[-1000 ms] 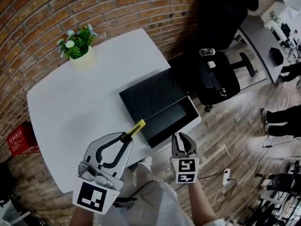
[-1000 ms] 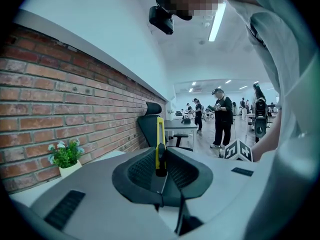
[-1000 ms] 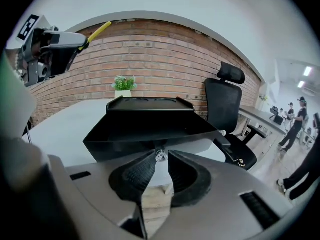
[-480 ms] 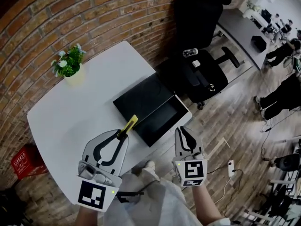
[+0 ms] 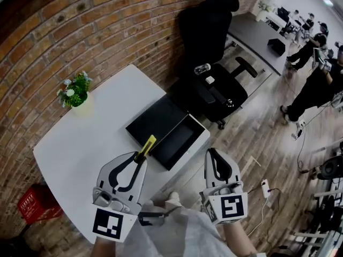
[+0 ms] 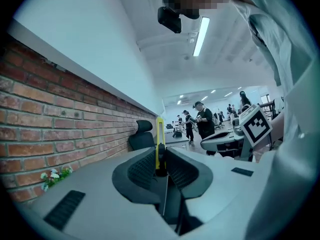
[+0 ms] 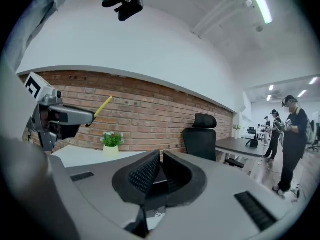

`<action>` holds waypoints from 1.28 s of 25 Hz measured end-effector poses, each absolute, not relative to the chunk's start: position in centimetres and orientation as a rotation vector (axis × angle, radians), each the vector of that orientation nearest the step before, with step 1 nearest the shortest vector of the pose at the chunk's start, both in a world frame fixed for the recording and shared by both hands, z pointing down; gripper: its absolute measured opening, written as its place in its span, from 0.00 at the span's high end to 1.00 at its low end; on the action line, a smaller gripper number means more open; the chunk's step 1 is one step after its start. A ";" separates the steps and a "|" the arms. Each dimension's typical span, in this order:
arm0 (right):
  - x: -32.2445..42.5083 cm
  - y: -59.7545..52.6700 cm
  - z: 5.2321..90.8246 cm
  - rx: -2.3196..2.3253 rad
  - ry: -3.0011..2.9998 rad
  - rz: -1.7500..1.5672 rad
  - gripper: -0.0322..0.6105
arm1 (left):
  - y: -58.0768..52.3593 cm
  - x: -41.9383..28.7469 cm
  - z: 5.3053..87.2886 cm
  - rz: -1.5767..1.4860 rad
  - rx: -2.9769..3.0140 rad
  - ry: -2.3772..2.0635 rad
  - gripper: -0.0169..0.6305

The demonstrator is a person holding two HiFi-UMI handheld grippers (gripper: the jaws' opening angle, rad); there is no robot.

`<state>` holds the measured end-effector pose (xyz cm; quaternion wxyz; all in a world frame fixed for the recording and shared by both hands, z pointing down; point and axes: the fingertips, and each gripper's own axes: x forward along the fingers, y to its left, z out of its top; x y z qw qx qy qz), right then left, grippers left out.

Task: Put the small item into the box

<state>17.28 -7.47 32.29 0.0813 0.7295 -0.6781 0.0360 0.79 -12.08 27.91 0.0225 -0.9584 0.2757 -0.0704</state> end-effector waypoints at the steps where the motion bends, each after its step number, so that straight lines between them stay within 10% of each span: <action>1: 17.2 -7.1 31.8 2.198 -2.034 0.111 0.87 | -12.0 0.7 27.8 -0.214 -2.970 0.851 0.86; 32: 18.0 -4.9 30.7 2.239 -1.934 0.072 0.88 | -12.4 2.9 28.2 -0.231 -2.983 0.706 0.86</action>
